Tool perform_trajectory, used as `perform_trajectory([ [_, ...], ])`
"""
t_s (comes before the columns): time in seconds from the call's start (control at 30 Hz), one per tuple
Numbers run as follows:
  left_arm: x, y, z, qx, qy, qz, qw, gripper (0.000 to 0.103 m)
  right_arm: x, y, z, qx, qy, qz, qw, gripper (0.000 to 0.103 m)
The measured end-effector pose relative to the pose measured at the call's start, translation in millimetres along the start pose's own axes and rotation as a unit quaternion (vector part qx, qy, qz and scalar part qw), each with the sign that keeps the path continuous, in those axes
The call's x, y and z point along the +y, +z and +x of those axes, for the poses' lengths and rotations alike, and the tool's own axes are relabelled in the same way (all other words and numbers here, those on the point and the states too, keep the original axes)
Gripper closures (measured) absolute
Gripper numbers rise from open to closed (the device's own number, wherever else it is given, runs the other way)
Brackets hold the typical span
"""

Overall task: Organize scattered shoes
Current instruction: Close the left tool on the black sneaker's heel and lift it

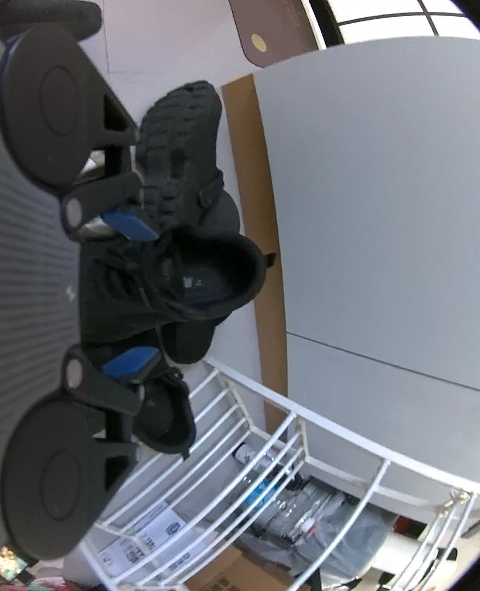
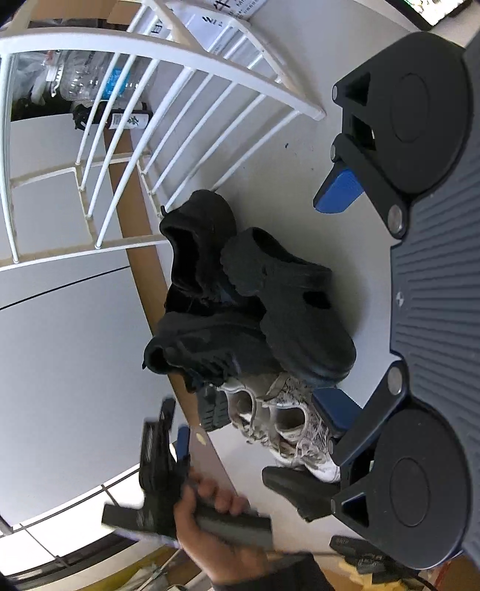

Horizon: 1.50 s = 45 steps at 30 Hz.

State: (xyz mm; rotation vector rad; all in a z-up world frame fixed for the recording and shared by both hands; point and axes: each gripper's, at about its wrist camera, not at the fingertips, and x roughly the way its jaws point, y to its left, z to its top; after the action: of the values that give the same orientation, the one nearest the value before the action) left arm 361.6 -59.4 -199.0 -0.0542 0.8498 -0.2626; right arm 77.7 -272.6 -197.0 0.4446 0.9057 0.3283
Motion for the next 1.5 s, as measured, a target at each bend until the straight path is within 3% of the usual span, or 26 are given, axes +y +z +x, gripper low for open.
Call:
perform_trajectory([
  [0.27,-4.5,3.7,51.7,0.009,0.036,-0.002,0.9993,0.033,-7.3,-2.3,1.4,0.009,-0.002,0.009,1.000,0.000],
  [0.47,-0.6,3.0,81.5,0.028,0.041,-0.043,0.9979,0.042,-13.5,-4.2,3.2,0.016,-0.006,0.018,1.000,0.000],
  [0.63,-8.5,2.2,91.2,0.025,0.038,-0.020,0.9988,0.050,-18.4,-5.8,4.6,0.023,-0.008,0.026,0.999,0.000],
  [0.77,-5.2,2.9,102.2,0.055,0.027,-0.045,0.9971,0.056,-13.9,-7.8,5.9,0.028,-0.001,0.020,0.999,0.000],
  [0.9,-12.0,3.8,105.5,0.056,0.012,-0.018,0.9982,0.079,-14.7,-11.2,9.9,0.037,-0.009,0.020,0.999,0.000],
  [1.0,-18.0,7.2,105.5,0.060,0.016,-0.006,0.9981,0.085,-16.5,-12.5,12.1,0.041,-0.015,0.026,0.999,0.000],
  [1.13,-15.7,8.9,99.6,0.054,0.008,-0.008,0.9985,0.090,-17.3,-13.3,13.4,0.043,-0.020,0.028,0.998,0.000],
  [1.5,-12.9,29.2,78.0,0.043,-0.024,0.012,0.9987,0.094,-17.4,-13.7,11.1,0.042,-0.019,0.023,0.999,0.000],
])
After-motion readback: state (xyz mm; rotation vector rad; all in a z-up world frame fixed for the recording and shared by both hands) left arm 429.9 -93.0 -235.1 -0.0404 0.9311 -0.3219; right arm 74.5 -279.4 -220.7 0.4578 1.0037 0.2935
